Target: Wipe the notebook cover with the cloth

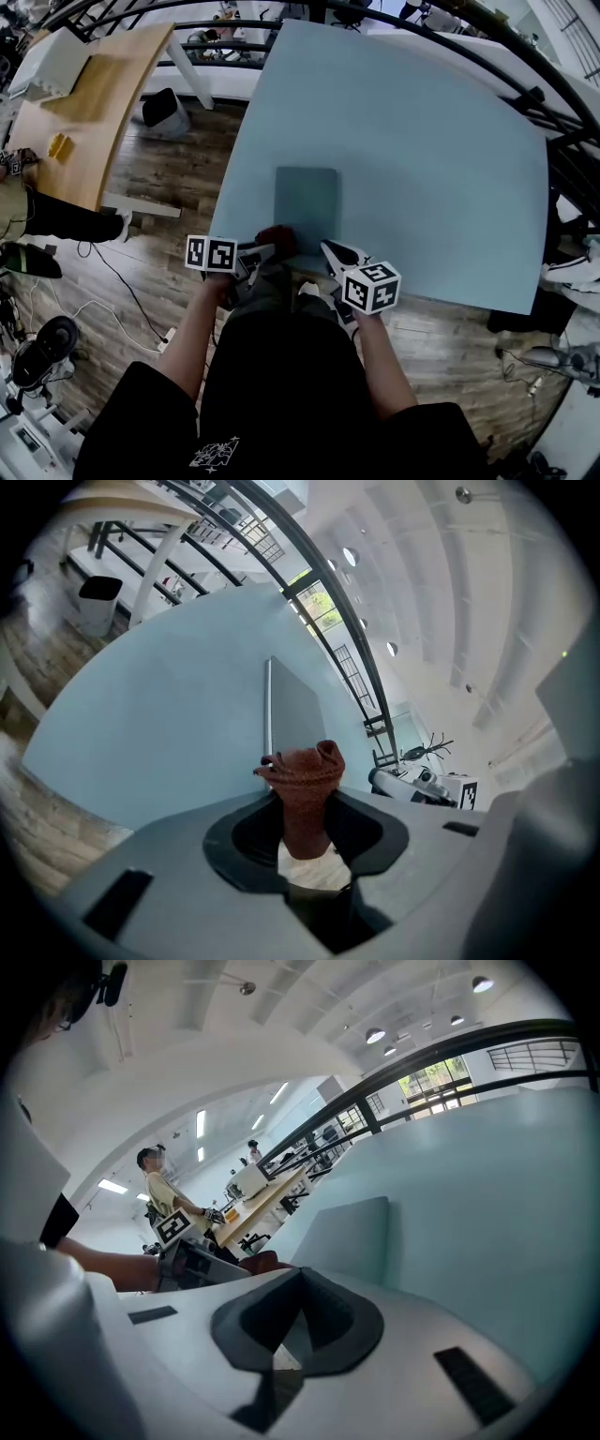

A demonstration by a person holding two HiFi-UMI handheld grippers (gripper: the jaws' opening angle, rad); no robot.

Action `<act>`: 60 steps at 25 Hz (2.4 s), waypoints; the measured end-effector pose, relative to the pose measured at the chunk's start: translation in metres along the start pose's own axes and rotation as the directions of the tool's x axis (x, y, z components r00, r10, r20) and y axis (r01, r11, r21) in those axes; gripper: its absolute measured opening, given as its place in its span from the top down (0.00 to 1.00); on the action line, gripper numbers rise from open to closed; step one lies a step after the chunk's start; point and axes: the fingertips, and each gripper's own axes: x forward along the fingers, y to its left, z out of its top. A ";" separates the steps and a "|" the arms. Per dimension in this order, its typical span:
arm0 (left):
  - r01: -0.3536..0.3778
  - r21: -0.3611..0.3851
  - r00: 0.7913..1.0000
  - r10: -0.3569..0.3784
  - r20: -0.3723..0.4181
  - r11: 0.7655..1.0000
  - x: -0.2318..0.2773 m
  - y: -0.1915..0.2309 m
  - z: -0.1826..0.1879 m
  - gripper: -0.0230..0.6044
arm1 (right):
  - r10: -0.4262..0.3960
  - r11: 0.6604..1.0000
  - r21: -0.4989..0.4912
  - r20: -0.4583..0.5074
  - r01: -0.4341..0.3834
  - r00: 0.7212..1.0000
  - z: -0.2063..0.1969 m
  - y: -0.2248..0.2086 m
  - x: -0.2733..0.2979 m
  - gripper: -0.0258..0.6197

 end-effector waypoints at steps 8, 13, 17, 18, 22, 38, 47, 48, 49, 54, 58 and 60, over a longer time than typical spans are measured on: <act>-0.036 -0.028 0.997 0.038 0.074 0.999 -0.023 0.013 -0.002 0.76 | 0.022 0.999 -0.024 -0.021 -0.022 1.000 -0.006 0.010 0.003 0.95; -0.055 -0.039 0.991 0.060 0.123 0.998 -0.032 0.016 -0.004 0.76 | 0.034 0.998 -0.047 -0.022 -0.035 0.999 -0.006 0.014 -0.002 0.95; -0.073 -0.035 0.984 0.078 0.162 0.997 -0.042 0.017 -0.006 0.76 | 0.046 0.997 -0.062 -0.018 -0.047 0.999 -0.006 0.021 -0.005 0.95; -0.078 -0.034 0.981 0.083 0.176 0.996 -0.043 0.017 -0.007 0.76 | 0.048 0.997 -0.067 -0.013 -0.049 0.999 -0.007 0.022 -0.007 0.95; -0.090 -0.017 0.965 0.091 0.245 0.996 -0.048 0.010 -0.013 0.76 | 0.047 0.995 -0.086 0.010 -0.046 0.999 -0.014 0.019 -0.021 0.95; -0.222 0.162 0.872 0.121 0.473 0.961 -0.088 -0.068 0.012 0.76 | 0.023 0.990 -0.143 0.215 0.008 0.976 0.045 0.033 -0.093 0.95; -0.276 0.308 0.817 0.054 0.574 0.911 -0.111 -0.125 0.039 0.76 | 0.016 0.987 -0.160 0.298 0.033 0.954 0.076 0.040 -0.114 0.95; -0.274 0.320 0.810 0.038 0.586 0.907 -0.115 -0.132 0.042 0.76 | 0.014 0.986 -0.164 0.309 0.039 0.951 0.082 0.042 -0.117 0.95; -0.275 0.331 0.802 0.026 0.597 0.903 -0.119 -0.138 0.045 0.76 | 0.012 0.985 -0.168 0.320 0.044 0.947 0.089 0.044 -0.120 0.95; -0.318 0.394 0.768 -0.010 0.640 0.862 -0.144 -0.162 0.065 0.76 | -0.008 0.978 -0.187 0.388 0.087 0.922 0.121 0.057 -0.133 0.95; -0.333 0.431 0.757 -0.035 0.653 0.839 -0.165 -0.176 0.085 0.76 | -0.036 0.973 -0.188 0.449 0.133 0.893 0.144 0.065 -0.143 0.95; -0.341 0.446 0.748 -0.048 0.662 0.828 -0.178 -0.182 0.096 0.76 | -0.053 0.970 -0.185 0.477 0.159 0.877 0.156 0.069 -0.147 0.95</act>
